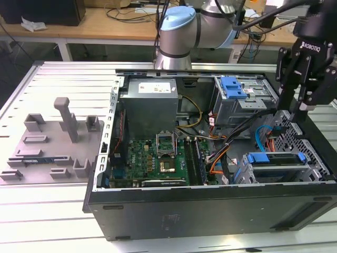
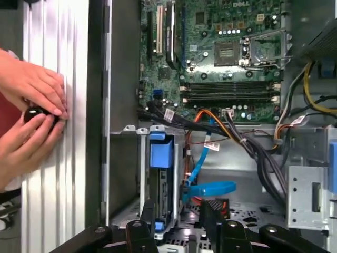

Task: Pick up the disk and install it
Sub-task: 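Insert the first disk wire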

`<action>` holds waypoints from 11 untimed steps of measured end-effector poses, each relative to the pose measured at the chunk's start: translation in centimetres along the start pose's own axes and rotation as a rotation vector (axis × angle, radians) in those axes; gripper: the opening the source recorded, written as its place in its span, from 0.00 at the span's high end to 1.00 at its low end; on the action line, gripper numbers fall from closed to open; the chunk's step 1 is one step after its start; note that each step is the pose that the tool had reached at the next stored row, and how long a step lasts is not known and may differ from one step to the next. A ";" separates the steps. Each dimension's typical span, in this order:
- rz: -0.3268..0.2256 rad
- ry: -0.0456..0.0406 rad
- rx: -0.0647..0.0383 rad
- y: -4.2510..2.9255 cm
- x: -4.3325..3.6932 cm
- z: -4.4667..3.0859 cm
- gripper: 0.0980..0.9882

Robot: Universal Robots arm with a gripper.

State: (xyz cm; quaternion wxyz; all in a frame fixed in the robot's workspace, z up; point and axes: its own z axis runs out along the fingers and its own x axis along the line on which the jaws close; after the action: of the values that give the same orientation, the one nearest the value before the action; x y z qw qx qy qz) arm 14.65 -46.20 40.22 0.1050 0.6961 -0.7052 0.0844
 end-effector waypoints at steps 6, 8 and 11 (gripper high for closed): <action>0.072 0.0132 0.011 -0.01 -0.04 0.08 0.55; 0.101 0.0194 0.031 -0.01 -0.05 0.10 0.55; 0.134 0.0350 0.028 -0.07 -0.42 0.33 0.55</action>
State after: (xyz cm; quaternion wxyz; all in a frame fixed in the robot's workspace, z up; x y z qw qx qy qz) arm 14.72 -45.89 39.79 0.1018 0.6471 -0.7471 0.1131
